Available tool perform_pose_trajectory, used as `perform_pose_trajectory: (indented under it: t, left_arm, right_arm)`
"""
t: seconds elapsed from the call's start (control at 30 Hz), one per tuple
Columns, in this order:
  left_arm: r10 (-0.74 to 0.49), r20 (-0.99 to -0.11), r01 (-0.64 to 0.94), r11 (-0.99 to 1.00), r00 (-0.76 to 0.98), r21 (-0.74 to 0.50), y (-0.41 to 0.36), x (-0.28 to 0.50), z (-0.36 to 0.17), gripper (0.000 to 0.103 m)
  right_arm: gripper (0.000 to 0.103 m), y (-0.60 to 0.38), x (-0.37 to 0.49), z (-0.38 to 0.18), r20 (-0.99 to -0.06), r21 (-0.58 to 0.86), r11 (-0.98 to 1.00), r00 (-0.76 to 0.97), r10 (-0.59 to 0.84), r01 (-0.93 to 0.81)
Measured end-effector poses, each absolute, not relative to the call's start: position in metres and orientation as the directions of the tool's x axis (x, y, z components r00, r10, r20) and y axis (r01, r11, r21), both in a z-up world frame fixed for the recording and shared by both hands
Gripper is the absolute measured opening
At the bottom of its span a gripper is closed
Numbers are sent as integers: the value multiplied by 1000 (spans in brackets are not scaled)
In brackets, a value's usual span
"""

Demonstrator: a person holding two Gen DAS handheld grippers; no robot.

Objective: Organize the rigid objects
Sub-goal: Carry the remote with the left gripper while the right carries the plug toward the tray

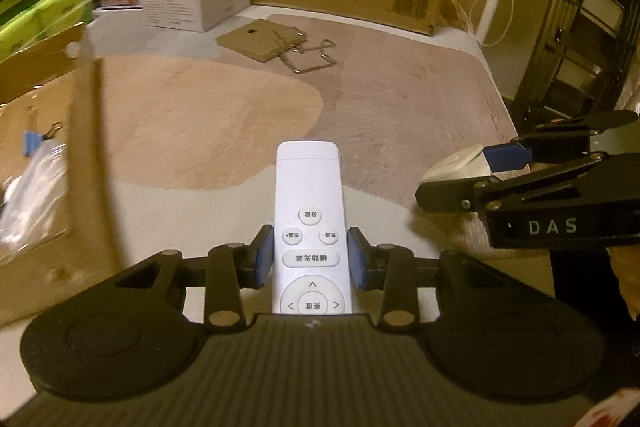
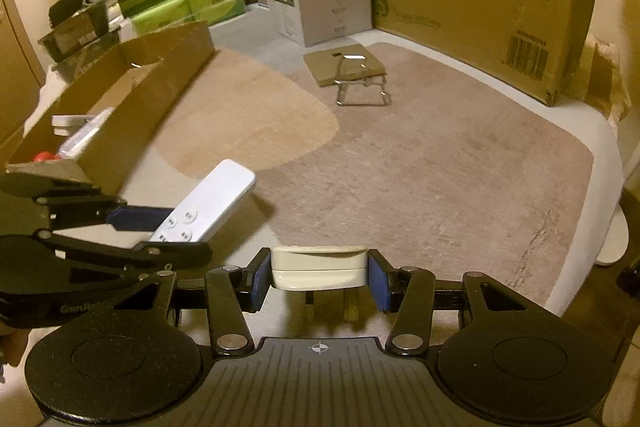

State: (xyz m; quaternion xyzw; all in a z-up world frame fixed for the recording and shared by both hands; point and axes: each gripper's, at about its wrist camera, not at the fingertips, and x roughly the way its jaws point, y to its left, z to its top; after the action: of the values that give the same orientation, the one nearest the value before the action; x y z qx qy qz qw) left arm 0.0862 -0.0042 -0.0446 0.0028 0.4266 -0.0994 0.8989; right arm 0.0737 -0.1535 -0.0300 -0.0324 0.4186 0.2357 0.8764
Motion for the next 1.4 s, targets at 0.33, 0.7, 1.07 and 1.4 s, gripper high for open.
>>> perform_pose_trajectory:
  t: [0.33,0.7,1.07,1.4]
  left_arm:
    - [-116,-723,89,993,682,-76,33,48,-10,35]
    - [-48,-678,-18,996,733,-90,80,17,21,35]
    - [32,-651,-113,990,758,-82,122,2,41,35]
    - [93,-651,-185,980,754,-75,158,-1,46,35]
  right_arm:
    - [50,-117,55,-5,-714,128,857,553,429,-499]
    - [50,-72,44,16,-680,125,814,549,487,-567]
    - [50,-32,47,31,-653,134,770,529,542,-624]
    - [50,11,53,35,-644,142,718,487,590,-682]
